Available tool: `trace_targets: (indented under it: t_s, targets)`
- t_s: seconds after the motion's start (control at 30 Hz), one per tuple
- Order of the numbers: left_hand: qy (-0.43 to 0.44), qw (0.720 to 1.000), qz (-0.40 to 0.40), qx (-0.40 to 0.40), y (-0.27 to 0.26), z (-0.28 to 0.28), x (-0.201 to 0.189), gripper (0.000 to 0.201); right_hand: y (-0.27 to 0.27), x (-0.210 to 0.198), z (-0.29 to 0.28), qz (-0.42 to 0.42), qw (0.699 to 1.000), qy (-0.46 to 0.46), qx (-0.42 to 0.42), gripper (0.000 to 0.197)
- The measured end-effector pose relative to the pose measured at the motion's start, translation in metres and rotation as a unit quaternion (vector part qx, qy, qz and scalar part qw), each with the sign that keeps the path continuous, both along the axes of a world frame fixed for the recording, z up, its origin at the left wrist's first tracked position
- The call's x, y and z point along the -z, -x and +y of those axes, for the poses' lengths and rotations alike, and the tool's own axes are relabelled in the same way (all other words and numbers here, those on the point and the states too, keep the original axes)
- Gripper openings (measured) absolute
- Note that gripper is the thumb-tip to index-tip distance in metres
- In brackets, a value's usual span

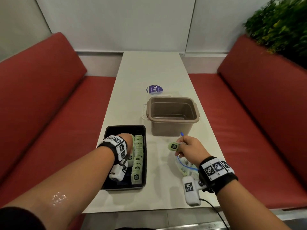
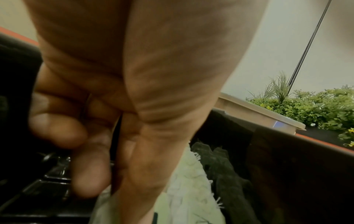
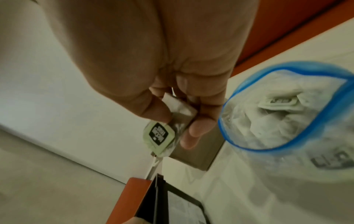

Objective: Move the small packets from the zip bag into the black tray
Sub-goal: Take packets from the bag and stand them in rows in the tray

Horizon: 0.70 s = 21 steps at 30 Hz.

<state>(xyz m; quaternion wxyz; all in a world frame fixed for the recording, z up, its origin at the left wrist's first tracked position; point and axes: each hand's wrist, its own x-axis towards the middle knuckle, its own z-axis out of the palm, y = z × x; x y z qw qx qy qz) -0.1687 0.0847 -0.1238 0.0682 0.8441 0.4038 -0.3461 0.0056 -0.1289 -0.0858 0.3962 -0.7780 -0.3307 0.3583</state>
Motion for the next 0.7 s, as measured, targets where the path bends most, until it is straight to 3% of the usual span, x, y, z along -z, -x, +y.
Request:
trace_targets:
  t_s: [0.07, 0.2, 0.33, 0.47, 0.57, 0.7]
  targets:
    - [0.0, 0.999, 0.014, 0.028, -0.004, 0.008, 0.016, 0.057, 0.006, 0.002, 0.004, 0.036, 0.999, -0.015, 0.012, 0.02]
    - [0.012, 1.0, -0.015, 0.008, -0.003, -0.006, -0.011, 0.05, 0.018, 0.002, 0.011, 0.079, 0.996, -0.028, 0.029, 0.023]
    - [0.026, 0.991, -0.125, -0.028, 0.008, -0.006, -0.036, 0.032, 0.029, 0.0, 0.018, 0.089, 0.995, -0.034, -0.005, 0.006]
    - [0.123, 0.94, -0.318, -0.024, 0.019, -0.013, -0.067, 0.03, 0.035, 0.0, 0.027, 0.079, 0.994, -0.062, -0.041, 0.007]
    - [0.199, 0.896, -0.396, -0.013, 0.02, -0.026, -0.089, 0.029, 0.042, -0.003, 0.034, 0.095, 0.988, -0.112, -0.053, 0.006]
    - [0.113, 0.884, -0.454, 0.017, 0.019, -0.036, -0.105, 0.01, 0.048, -0.002, 0.043, 0.097, 0.985, -0.128, -0.066, 0.012]
